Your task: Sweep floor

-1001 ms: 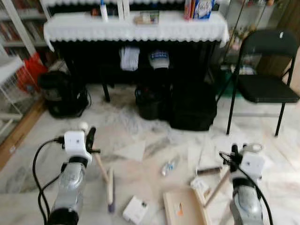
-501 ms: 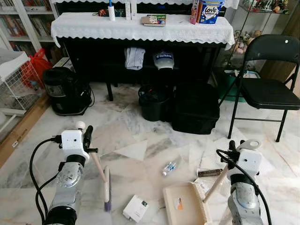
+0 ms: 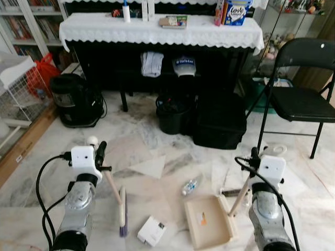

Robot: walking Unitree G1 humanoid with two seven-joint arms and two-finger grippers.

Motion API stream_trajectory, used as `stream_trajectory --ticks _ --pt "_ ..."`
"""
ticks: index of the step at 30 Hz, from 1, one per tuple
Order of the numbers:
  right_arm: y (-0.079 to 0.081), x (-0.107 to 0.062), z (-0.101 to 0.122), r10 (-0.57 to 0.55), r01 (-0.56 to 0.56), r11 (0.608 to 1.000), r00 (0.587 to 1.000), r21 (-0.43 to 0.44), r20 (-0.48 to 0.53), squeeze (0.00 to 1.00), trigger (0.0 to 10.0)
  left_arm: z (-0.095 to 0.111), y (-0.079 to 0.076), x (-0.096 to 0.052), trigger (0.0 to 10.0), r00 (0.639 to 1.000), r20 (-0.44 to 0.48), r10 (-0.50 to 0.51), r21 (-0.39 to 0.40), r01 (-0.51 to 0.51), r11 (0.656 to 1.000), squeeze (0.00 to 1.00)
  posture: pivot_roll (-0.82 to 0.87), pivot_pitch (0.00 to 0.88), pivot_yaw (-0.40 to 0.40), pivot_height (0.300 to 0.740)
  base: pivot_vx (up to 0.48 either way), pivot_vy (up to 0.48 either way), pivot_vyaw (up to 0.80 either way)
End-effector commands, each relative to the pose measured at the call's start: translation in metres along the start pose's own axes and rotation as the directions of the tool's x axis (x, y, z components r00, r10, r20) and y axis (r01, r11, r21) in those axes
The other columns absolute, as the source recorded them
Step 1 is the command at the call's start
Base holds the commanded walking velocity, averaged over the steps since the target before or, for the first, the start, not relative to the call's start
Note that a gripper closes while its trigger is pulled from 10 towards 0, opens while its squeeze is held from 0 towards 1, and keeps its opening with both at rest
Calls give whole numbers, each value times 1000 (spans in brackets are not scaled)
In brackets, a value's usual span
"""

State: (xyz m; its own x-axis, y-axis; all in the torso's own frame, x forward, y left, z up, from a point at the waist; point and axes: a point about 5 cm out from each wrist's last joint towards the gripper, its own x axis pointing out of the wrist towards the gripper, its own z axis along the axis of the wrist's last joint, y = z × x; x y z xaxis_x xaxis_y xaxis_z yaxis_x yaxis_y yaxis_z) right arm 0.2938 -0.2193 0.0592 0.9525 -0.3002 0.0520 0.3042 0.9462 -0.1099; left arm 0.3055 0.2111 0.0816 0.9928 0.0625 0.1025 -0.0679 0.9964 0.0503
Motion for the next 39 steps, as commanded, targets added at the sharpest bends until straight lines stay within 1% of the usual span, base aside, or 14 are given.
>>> stream_trajectory --ticks 1,2,5,8,10,12,13,16,23,30,35,39 --pt "1 4 4 -4 4 1000 1000 28 16 0 10000 9 0 3 10000 999 48 -2 -12 3 1000 0 -123 35 10 740 0 0 0" --pt "2 4 0 3 -3 999 1000 34 -6 0 10000 9 -1 3 10000 999 50 -7 -16 8 1000 0 -114 41 10 740 0 0 0" --pt "3 4 -1 5 -5 999 1000 34 -13 0 10000 9 -1 3 10000 999 50 -9 -17 10 1000 0 -114 41 10 740 0 0 0" --pt "7 -1 -10 24 -22 999 998 43 -56 0 10000 9 -2 2 10000 999 48 -20 -21 21 1000 0 -109 42 11 740 0 0 0" --pt "11 -7 -18 29 -22 996 995 82 -93 0 10000 8 -3 1 10000 999 43 -32 -25 33 999 0 -108 43 11 740 0 0 0" --pt "14 -9 -21 30 -15 992 993 122 -118 0 10000 8 -3 1 10000 998 40 -39 -28 40 999 0 -109 42 11 740 0 0 0" --pt "16 -10 -22 32 -13 989 992 147 -123 0 10000 8 -3 1 10000 998 38 -42 -29 43 999 0 -109 42 11 740 0 0 0" --pt "17 -10 -21 37 -17 987 992 163 -121 0 10000 8 -3 2 10000 998 38 -45 -29 46 999 0 -110 43 11 740 0 0 0" --pt "20 -13 -20 74 -46 972 990 229 -116 0 10000 8 -5 3 10000 998 38 -54 -39 56 998 0 -117 42 6 740 0 0 0" --pt "14 -16 -20 59 -34 975 992 220 -108 0 10000 7 -7 3 10000 998 34 -58 -46 59 997 0 -121 40 6 740 0 0 0" --pt "5 -17 -26 23 -6 990 993 140 -119 0 10000 7 -8 3 10000 998 32 -62 -53 64 997 0 -121 38 4 740 0 0 0" --pt "4 -19 -29 45 -32 994 991 102 -130 0 10000 6 -7 3 10000 998 28 -61 -57 63 996 0 -117 36 4 740 0 0 0"
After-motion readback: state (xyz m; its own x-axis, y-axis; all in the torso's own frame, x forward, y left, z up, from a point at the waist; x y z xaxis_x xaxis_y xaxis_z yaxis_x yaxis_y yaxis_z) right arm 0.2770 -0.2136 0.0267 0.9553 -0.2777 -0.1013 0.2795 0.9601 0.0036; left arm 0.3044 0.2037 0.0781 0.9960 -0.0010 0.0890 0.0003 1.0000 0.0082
